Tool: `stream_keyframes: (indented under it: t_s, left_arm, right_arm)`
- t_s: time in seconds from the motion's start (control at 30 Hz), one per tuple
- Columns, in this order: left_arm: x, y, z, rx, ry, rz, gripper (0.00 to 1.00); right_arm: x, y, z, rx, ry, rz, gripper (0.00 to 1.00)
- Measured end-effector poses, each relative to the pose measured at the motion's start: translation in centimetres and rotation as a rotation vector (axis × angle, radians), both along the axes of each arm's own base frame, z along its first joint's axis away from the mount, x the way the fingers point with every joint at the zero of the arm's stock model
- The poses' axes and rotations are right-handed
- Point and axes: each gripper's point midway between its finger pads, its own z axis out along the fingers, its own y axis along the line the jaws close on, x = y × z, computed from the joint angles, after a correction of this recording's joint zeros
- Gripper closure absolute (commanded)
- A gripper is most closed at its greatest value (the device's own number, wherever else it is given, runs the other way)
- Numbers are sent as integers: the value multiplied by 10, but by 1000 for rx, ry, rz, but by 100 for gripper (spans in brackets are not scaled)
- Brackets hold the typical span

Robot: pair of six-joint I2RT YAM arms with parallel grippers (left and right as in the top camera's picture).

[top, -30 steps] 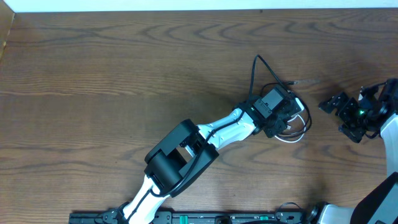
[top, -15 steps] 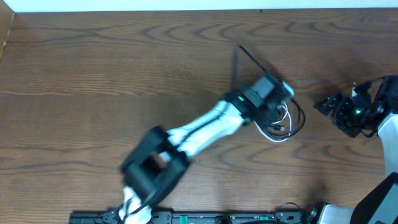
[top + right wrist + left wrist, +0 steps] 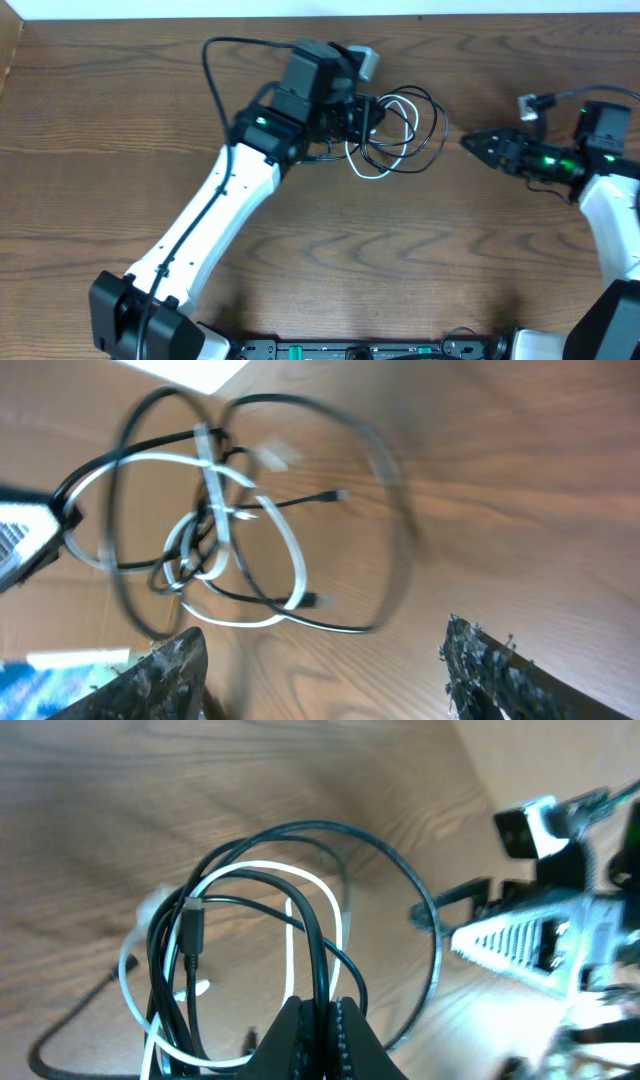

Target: Untangle cables

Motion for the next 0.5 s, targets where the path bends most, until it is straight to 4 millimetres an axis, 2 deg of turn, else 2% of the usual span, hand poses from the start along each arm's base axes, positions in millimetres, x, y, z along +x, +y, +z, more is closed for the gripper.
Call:
stream_keyframes:
  t_s: [0.1, 0.2, 0.33, 0.5]
  left_arm:
    - [5, 10, 4, -73, 77, 36, 92]
    - [9, 19, 9, -140, 141, 63, 92]
    - [13, 28, 18, -222, 205, 84, 92]
    - [12, 30, 32, -315, 249, 55, 93]
  right_arm:
    - [4, 27, 7, 10, -38, 59, 29]
    - [7, 42, 1, -18, 22, 38, 29]
    - [12, 43, -25, -128, 173, -111, 30]
    - [25, 40, -35, -200, 195, -225, 32]
